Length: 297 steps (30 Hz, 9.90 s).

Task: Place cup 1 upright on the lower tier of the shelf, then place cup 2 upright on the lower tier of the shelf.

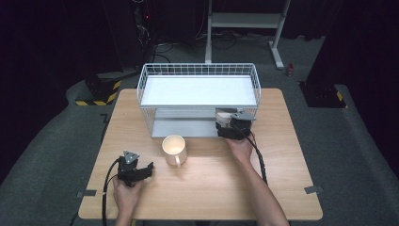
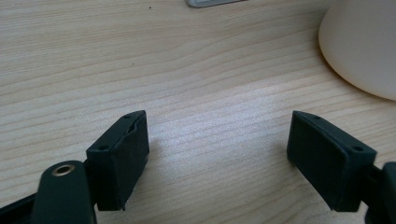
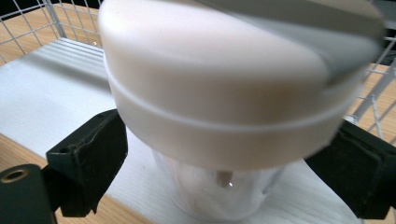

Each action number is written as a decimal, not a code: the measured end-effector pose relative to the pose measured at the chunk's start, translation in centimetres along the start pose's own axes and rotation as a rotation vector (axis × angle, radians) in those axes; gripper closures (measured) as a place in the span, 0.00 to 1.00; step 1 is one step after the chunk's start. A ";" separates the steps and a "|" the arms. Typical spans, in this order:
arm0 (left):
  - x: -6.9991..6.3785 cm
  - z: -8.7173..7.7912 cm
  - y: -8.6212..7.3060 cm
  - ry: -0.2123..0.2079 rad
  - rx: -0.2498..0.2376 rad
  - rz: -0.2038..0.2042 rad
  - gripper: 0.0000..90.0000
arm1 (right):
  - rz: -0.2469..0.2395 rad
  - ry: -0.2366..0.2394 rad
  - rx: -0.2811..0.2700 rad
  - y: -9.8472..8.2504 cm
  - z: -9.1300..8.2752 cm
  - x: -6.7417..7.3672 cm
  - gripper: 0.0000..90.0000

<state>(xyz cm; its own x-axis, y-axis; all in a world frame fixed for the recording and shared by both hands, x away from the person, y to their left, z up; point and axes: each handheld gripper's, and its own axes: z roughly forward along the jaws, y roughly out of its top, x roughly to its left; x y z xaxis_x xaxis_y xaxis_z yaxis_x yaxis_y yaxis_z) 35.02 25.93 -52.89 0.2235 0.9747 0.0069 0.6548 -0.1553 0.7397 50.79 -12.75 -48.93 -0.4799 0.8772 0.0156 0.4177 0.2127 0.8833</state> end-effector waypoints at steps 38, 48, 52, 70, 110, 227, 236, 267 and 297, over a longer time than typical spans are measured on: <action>0.0 0.0 0.0 -0.002 0.001 -0.002 0.24 | 0.015 0.082 -0.027 -0.7 -4.4 -0.1 0.08; 0.0 0.0 0.0 -0.002 0.000 -0.003 0.24 | 0.019 0.126 -0.019 -0.9 -6.6 -0.5 0.09; 0.0 0.0 0.0 -0.002 0.001 -0.003 0.24 | 0.017 0.156 -0.033 -1.0 -7.8 -0.5 0.09; 0.0 0.0 0.0 -0.002 0.000 -0.003 0.24 | 0.034 0.138 0.015 -4.7 -12.2 -2.6 0.15; -1.6 -1.8 -1.1 -0.051 -0.025 0.049 0.17 | -0.019 -0.033 0.276 -11.3 -14.3 -5.8 0.29; -7.8 -2.2 3.3 -0.130 -0.106 0.099 0.89 | -0.038 -0.034 0.271 -11.4 -14.4 -5.5 0.31; -7.5 -2.6 3.3 -0.146 -0.121 0.131 0.89 | -0.031 -0.030 0.272 -11.3 -14.4 -5.5 0.31; -6.9 -3.1 7.1 -0.241 -0.190 0.140 0.89 | -0.030 -0.029 0.272 -11.3 -14.3 -5.6 0.31; -7.6 0.6 11.3 -0.182 -0.239 0.210 0.89 | -0.029 -0.025 0.273 -11.3 -14.3 -5.7 0.31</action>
<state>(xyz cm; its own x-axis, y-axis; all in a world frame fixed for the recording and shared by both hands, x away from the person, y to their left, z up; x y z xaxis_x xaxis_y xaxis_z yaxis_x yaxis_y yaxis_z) 41.15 16.63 -44.94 0.4741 0.8776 0.0709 0.3991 -0.2859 0.8712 37.73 -26.30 -52.33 -0.4770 0.8786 -0.0225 0.5979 0.3431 0.7244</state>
